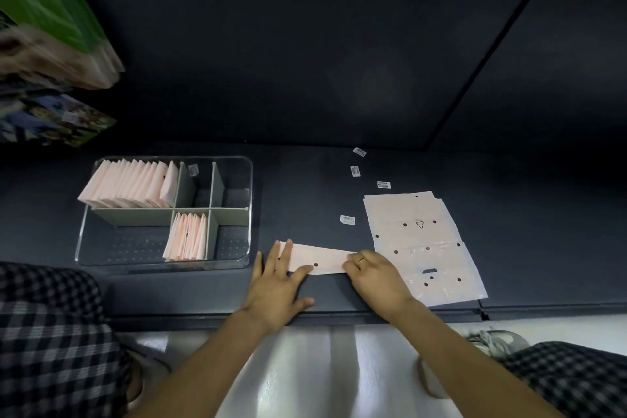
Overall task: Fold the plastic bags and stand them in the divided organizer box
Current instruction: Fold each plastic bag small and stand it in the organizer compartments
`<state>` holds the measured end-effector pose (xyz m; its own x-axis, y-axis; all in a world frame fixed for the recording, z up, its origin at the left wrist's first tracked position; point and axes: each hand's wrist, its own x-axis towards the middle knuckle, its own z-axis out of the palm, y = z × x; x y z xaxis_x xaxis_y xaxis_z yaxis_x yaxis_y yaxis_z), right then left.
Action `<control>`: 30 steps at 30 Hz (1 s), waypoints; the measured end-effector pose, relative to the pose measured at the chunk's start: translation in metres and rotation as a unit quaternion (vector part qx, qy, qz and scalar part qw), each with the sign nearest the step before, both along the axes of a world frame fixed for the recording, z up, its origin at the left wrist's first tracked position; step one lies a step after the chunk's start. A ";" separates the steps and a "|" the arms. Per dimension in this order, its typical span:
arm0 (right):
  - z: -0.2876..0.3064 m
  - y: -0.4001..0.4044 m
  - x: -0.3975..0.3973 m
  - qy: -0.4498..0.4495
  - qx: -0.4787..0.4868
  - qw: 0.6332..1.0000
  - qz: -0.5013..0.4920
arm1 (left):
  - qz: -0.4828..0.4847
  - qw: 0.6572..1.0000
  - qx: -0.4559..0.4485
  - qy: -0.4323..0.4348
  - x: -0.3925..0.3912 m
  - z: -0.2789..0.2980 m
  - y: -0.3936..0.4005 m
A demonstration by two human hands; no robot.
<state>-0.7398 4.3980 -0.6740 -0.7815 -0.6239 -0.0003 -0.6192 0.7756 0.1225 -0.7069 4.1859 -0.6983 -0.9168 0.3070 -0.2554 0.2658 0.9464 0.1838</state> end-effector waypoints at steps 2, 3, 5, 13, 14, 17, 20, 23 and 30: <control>0.005 -0.007 0.005 0.007 -0.001 0.999 0.034 | 0.003 0.999 0.020 0.041 0.004 0.005 0.006; 0.006 -0.011 0.009 0.019 -0.018 0.998 0.052 | -0.005 0.998 0.034 0.049 0.005 0.006 0.008; 0.004 -0.020 0.025 0.047 -0.071 0.993 0.082 | -0.024 0.995 0.070 0.065 0.010 0.011 0.010; -0.008 -0.052 0.067 -0.010 -0.215 0.974 0.065 | 0.012 0.987 0.143 0.069 0.035 0.011 -0.003; -0.009 -0.050 0.067 -0.059 -0.231 0.971 0.035 | 0.028 0.985 0.160 0.055 0.035 0.010 -0.006; -0.015 -0.043 0.059 -0.214 -0.274 0.934 -0.079 | 0.069 0.977 0.197 0.031 0.035 0.005 -0.010; -0.017 -0.044 0.050 -0.265 -0.316 0.895 -0.169 | 0.133 0.955 0.263 0.024 0.032 0.006 -0.008; -0.014 -0.056 0.042 -0.303 -0.418 0.803 -0.296 | 0.213 0.935 0.281 0.015 0.028 0.006 -0.007; -0.014 -0.064 0.025 -0.350 -0.421 0.717 -0.431 | 0.308 0.902 0.301 -0.023 0.011 -0.001 -0.002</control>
<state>-0.7147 4.3344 -0.6882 -0.8697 0.0823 -0.4867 0.4534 0.5233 -0.7215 -0.6958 4.1839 -0.6995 -0.9536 -0.1614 -0.2541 -0.2973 0.6365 0.7116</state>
